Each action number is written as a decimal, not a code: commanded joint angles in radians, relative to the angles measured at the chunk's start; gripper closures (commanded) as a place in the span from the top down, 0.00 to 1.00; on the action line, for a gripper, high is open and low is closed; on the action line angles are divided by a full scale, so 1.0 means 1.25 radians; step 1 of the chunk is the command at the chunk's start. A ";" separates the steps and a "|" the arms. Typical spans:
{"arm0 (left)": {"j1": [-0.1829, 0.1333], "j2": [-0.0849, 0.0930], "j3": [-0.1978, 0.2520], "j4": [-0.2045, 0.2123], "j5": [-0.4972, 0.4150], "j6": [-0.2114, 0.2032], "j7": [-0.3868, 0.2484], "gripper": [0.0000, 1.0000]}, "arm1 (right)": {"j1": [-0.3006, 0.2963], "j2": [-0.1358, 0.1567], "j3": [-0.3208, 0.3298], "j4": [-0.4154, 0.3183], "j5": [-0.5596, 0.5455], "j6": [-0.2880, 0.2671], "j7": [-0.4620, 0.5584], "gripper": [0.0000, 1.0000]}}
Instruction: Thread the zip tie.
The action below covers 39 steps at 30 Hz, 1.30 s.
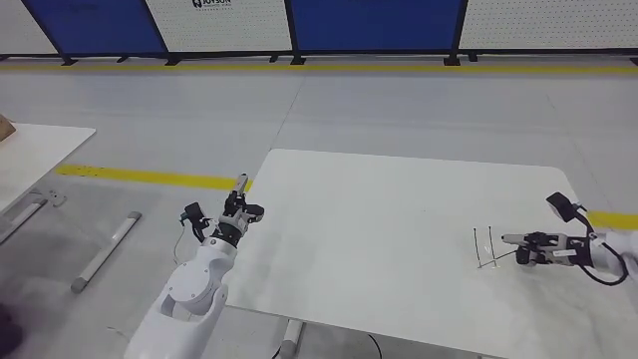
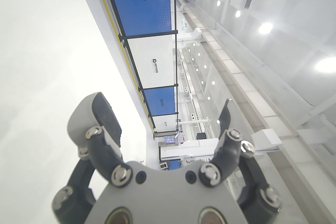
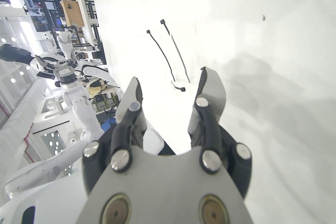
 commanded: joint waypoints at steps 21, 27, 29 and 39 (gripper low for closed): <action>0.000 0.000 0.000 0.000 0.000 0.000 0.000 1.00 | 0.018 -0.008 -0.014 0.054 0.014 -0.029 0.019 0.25; 0.000 0.000 0.000 0.000 0.000 0.000 0.000 1.00 | 0.021 -0.011 -0.018 0.065 0.016 -0.031 0.020 0.13; 0.000 0.000 0.000 0.000 0.000 0.000 0.000 1.00 | 0.022 -0.011 -0.018 0.069 0.015 -0.032 0.016 0.00; 0.000 0.000 0.000 0.000 0.000 0.000 0.000 1.00 | 0.015 -0.007 -0.004 0.075 0.040 -0.066 0.039 0.00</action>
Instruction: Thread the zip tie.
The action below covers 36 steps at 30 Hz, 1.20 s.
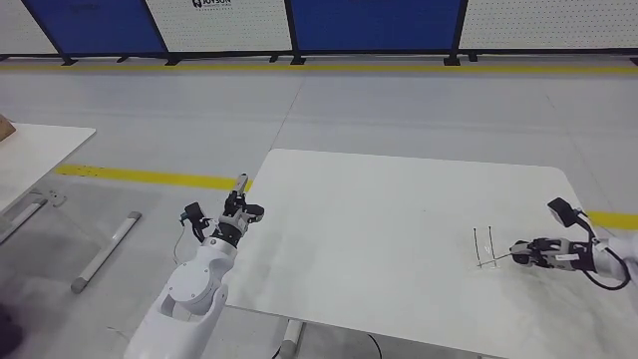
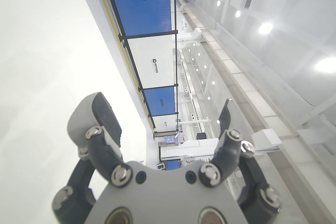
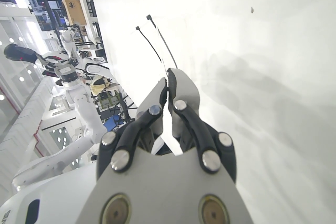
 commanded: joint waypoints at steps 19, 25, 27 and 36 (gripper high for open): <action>0.000 0.000 0.000 0.000 0.000 0.000 0.000 1.00 | -0.171 0.071 0.139 -0.186 0.387 -0.120 0.041 0.00; 0.000 0.000 0.000 0.000 0.000 0.000 0.000 1.00 | -0.184 0.068 0.132 -0.195 0.381 -0.109 0.000 0.00; -0.005 -0.001 0.001 -0.001 0.009 -0.004 0.004 1.00 | -0.197 0.062 0.126 -0.212 0.401 -0.102 -0.042 0.00; 0.017 0.002 0.046 -0.094 0.081 0.008 -0.128 1.00 | -0.252 0.027 0.097 -0.351 0.514 -0.126 -0.208 0.00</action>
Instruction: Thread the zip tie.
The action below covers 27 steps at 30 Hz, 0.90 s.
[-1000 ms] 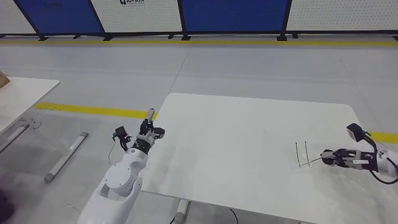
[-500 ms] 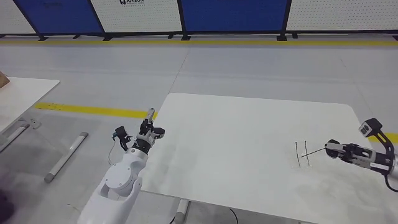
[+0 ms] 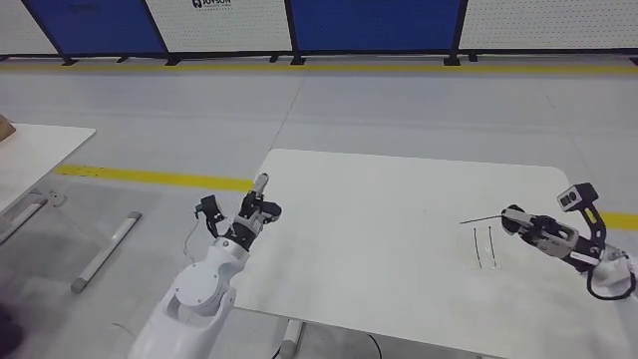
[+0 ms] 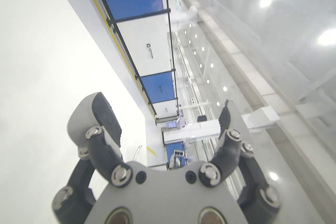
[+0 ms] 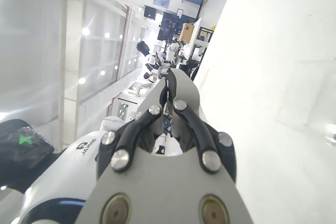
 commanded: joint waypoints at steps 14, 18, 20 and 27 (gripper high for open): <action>0.016 0.008 0.048 -0.036 0.070 0.047 -0.161 1.00 | -0.030 -0.021 -0.051 -0.086 -0.079 0.023 -0.161 0.00; 0.010 0.007 0.058 -0.031 0.058 0.043 -0.177 1.00 | -0.046 -0.027 -0.051 -0.096 -0.061 0.020 -0.215 0.00; 0.002 0.007 0.074 -0.032 0.058 0.046 -0.206 1.00 | -0.055 -0.037 -0.072 -0.112 -0.074 0.002 -0.257 0.00; -0.049 0.003 0.172 -0.029 0.093 0.070 -0.249 1.00 | -0.062 -0.078 -0.151 -0.171 -0.155 0.000 -0.394 0.00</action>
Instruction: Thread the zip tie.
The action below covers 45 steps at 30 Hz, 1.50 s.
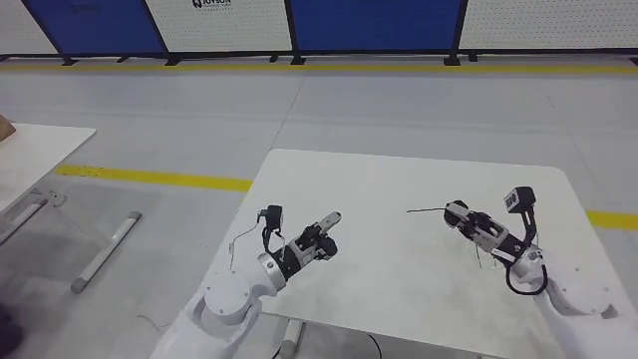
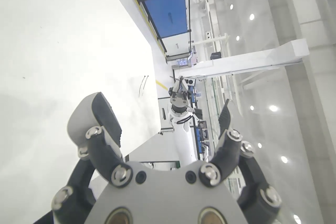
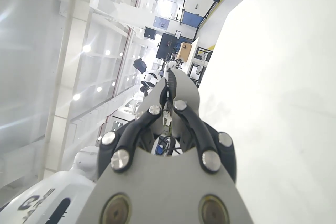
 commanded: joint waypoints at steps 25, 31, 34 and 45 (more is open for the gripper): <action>-0.132 -0.014 0.169 0.068 0.014 0.074 -0.050 1.00 | -0.030 -0.056 -0.088 -0.047 -0.109 0.000 -0.150 0.00; -0.171 -0.023 0.199 0.098 -0.015 0.063 -0.036 1.00 | -0.029 -0.064 -0.097 -0.046 -0.127 0.000 -0.160 0.00; -0.171 -0.023 0.199 0.098 -0.015 0.063 -0.036 1.00 | -0.029 -0.064 -0.097 -0.046 -0.127 0.000 -0.160 0.00; -0.222 -0.039 0.211 0.182 -0.151 0.005 0.023 1.00 | -0.065 -0.066 -0.073 -0.088 -0.104 0.000 -0.143 0.00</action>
